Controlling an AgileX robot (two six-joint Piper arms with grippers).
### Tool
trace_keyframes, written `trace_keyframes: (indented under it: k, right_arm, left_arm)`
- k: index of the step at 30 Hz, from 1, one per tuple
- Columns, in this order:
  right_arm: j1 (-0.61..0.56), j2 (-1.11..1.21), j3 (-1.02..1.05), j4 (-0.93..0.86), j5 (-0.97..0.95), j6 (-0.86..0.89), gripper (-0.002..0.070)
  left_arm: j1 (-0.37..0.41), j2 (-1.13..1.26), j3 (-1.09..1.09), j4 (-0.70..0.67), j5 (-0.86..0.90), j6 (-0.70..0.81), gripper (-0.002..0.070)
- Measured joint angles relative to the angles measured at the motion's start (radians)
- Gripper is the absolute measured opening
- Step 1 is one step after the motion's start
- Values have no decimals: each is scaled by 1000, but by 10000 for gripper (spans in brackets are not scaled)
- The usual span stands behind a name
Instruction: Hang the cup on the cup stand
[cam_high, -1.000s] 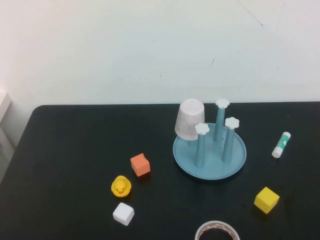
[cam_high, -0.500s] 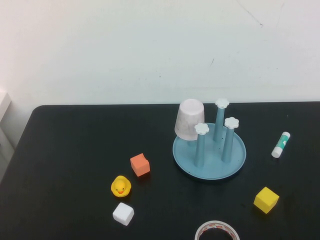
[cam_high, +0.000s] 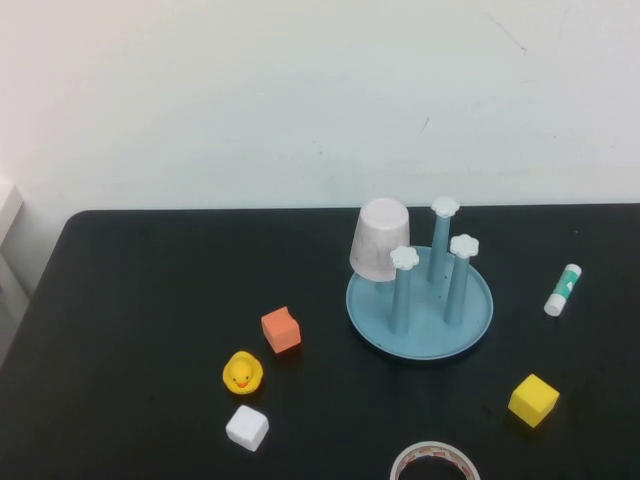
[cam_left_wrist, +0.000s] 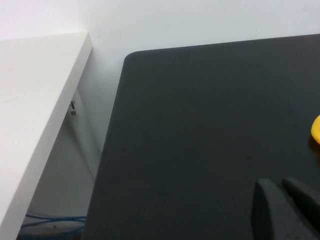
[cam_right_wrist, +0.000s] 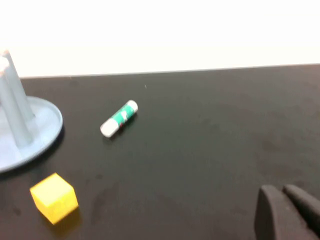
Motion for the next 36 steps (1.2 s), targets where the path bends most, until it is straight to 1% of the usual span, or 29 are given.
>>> trace_keyframes:
  k: [15, 18, 23, 36]
  right_arm:
    - [-3, -2, 42, -9, -10, -8, -1]
    - [-3, -2, 45, 24, -14, -44, -1]
    - [-3, -2, 43, 102, -6, -173, -1]
    - [-3, -2, 43, 197, -3, -198, -1]
  left_arm:
    - [0, -1, 0, 0, 0, 0, -1]
    - [0, -1, 0, 0, 0, 0, -1]
    - [0, -1, 0, 0, 0, 0, -1]
    - [0, -1, 0, 0, 0, 0, -1]
